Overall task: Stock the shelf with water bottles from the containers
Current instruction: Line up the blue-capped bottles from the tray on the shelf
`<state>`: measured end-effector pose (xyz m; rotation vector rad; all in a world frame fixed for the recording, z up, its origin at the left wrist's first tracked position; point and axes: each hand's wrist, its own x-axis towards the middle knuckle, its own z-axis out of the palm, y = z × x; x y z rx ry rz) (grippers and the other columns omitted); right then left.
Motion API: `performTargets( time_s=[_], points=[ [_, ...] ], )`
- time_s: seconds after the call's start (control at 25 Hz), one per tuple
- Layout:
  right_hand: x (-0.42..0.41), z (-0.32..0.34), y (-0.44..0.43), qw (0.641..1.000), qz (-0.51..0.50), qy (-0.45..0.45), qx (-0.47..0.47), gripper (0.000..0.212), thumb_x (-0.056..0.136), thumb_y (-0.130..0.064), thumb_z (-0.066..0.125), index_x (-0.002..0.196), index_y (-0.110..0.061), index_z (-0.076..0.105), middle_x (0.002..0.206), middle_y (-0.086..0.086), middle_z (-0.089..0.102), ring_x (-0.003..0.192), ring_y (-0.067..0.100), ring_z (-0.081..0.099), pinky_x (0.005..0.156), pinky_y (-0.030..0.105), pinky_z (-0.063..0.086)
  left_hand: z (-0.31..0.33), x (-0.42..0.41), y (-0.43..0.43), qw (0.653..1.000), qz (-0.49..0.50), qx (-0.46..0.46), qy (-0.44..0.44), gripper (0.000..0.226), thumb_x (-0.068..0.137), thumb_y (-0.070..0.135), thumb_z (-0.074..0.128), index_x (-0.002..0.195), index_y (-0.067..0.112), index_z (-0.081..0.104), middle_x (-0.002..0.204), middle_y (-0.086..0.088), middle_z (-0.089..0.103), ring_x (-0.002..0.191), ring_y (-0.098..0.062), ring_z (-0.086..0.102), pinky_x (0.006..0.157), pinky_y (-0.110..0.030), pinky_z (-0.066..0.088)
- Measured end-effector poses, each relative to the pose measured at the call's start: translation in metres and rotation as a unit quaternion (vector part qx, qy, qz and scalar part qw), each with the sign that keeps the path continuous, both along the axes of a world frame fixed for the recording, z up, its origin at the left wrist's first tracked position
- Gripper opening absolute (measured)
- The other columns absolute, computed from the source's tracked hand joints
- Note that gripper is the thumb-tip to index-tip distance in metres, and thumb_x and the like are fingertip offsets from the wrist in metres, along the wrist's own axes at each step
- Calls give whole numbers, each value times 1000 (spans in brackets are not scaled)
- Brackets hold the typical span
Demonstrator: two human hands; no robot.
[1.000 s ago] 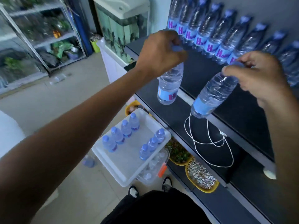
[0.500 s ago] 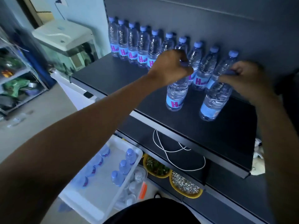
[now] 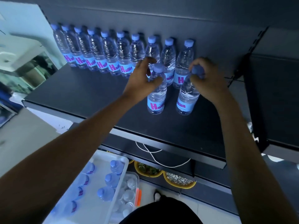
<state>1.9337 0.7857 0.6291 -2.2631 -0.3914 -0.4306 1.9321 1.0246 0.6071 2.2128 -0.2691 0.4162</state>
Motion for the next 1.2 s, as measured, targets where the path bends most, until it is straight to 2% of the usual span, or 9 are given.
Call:
performTargets(
  time_s=[0.12, 0.28, 0.36, 0.44, 0.6, 0.8, 0.92, 1.04, 1.2],
  points=[
    [-2, -28, 11, 994, 16, 36, 101, 37, 78, -27, 64, 112, -24, 51, 110, 8, 61, 100, 26, 64, 89, 53, 54, -45, -18, 11, 995, 21, -61, 74, 53, 72, 30, 82, 117, 23, 54, 113, -3, 55, 86, -12, 60, 74, -30, 52],
    [0, -32, 2, 988, 50, 56, 135, 48, 84, -5, 67, 122, -21, 44, 109, -6, 58, 99, 7, 61, 91, 40, 56, -80, -35, 0, 985, 54, -111, 122, 59, 72, 22, 86, 122, 26, 54, 114, 4, 51, 87, 2, 59, 78, -27, 55],
    [-1, -34, 1, 969, 99, 60, 220, 59, 82, 13, 59, 134, -9, 39, 121, 6, 55, 108, 11, 59, 95, 37, 54, -84, -36, -7, 983, 74, -118, 122, 61, 71, 28, 85, 123, 27, 53, 114, 6, 51, 87, 1, 60, 81, -30, 57],
    [-2, -44, 11, 966, 40, 9, 256, 69, 77, -1, 68, 140, -3, 38, 130, 14, 48, 119, 23, 56, 100, 43, 51, -85, -33, -13, 980, 83, -125, 131, 55, 73, 28, 86, 119, 23, 56, 111, 7, 51, 85, -1, 61, 82, -35, 58],
    [-13, -70, 30, 978, -174, -36, 110, 84, 63, -47, 81, 125, -2, 48, 124, 15, 50, 118, 32, 49, 100, 48, 43, -88, -25, -28, 980, 76, -130, 130, 51, 76, 27, 84, 121, 22, 61, 105, 10, 50, 82, 5, 58, 80, -28, 56],
    [-11, -72, -2, 973, 5, 6, 231, 73, 80, 12, 72, 142, 4, 33, 125, 4, 57, 112, 10, 64, 93, 26, 53, -99, -7, -53, 984, 47, -91, 145, 44, 84, 31, 75, 124, 22, 58, 107, 7, 49, 86, -11, 57, 77, -33, 52],
    [-4, -72, -15, 968, 36, 14, 246, 68, 83, 21, 62, 141, 1, 33, 117, -3, 59, 105, 8, 65, 90, 24, 52, -98, 6, -73, 985, 28, -84, 145, 42, 87, 32, 70, 126, 23, 58, 109, 5, 52, 91, -17, 60, 80, -38, 54],
    [-1, -83, -21, 974, 42, 3, 222, 81, 79, 5, 76, 146, -3, 32, 127, 3, 55, 116, 15, 60, 98, 32, 51, -97, 18, -87, 984, 28, -96, 149, 46, 88, 32, 69, 133, 27, 56, 121, 5, 58, 104, -17, 63, 89, -38, 54],
    [-18, -134, -25, 982, -122, 52, 134, 92, 60, -33, 87, 138, -24, 39, 133, -4, 48, 122, 24, 56, 100, 50, 51, -97, 25, -100, 976, 44, -110, 180, 47, 86, 39, 69, 129, 32, 54, 122, 10, 63, 106, -15, 64, 88, -35, 52]
  ],
)
